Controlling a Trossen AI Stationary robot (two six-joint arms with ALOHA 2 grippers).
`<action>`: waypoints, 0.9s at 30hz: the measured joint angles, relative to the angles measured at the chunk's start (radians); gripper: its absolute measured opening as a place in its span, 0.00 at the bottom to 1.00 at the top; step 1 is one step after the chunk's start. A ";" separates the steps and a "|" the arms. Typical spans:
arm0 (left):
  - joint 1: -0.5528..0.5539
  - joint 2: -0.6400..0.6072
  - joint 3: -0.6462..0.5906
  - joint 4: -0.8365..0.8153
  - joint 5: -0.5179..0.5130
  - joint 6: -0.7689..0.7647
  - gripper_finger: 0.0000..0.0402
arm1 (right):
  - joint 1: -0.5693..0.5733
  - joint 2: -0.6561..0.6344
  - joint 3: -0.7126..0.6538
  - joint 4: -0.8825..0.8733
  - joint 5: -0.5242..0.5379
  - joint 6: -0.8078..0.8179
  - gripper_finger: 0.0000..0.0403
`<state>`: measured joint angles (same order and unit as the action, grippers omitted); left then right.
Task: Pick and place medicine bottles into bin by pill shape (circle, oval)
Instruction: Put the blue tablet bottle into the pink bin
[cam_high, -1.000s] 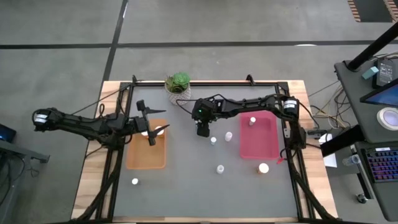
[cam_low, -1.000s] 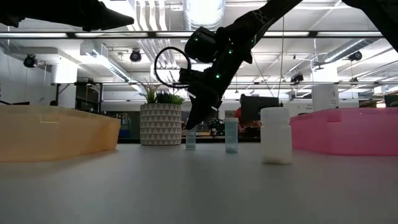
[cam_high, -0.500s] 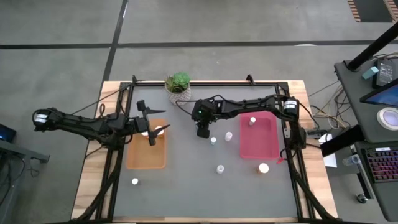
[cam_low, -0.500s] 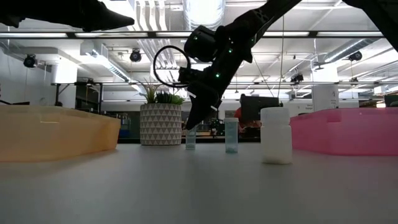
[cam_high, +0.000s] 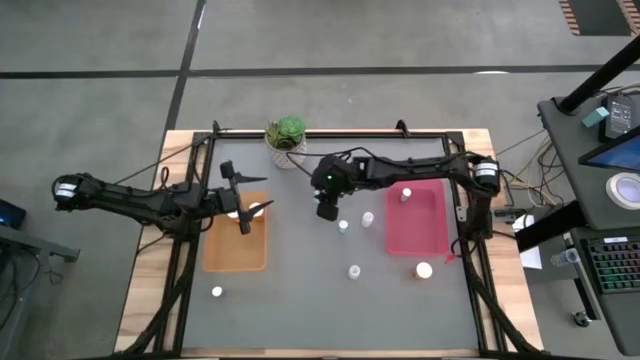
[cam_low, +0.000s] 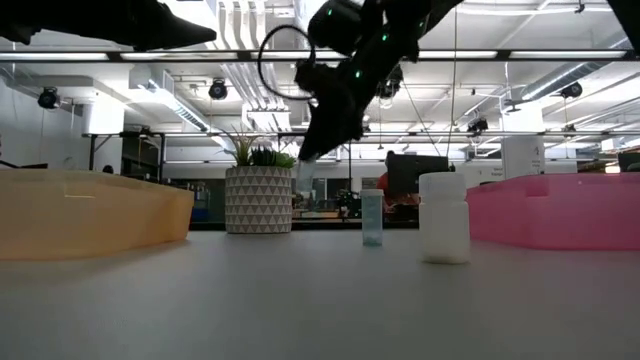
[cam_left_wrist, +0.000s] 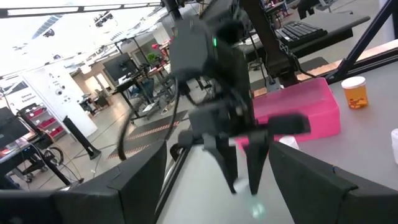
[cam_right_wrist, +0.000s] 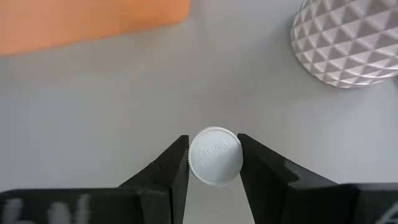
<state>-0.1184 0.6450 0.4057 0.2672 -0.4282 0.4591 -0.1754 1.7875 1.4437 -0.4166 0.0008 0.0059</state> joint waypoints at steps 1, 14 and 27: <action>0.000 0.001 0.000 0.000 0.000 0.000 0.67 | 0.003 -0.016 0.000 -0.013 0.000 0.019 0.29; 0.000 0.022 0.000 0.003 0.000 -0.001 0.67 | 0.148 -0.201 0.000 -0.198 0.107 0.207 0.29; 0.000 0.030 0.001 0.009 0.000 0.000 0.67 | 0.314 -0.374 -0.095 -0.373 0.277 0.464 0.29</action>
<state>-0.1184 0.6749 0.4065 0.2758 -0.4282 0.4591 0.1389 1.4130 1.3491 -0.7896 0.2780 0.4699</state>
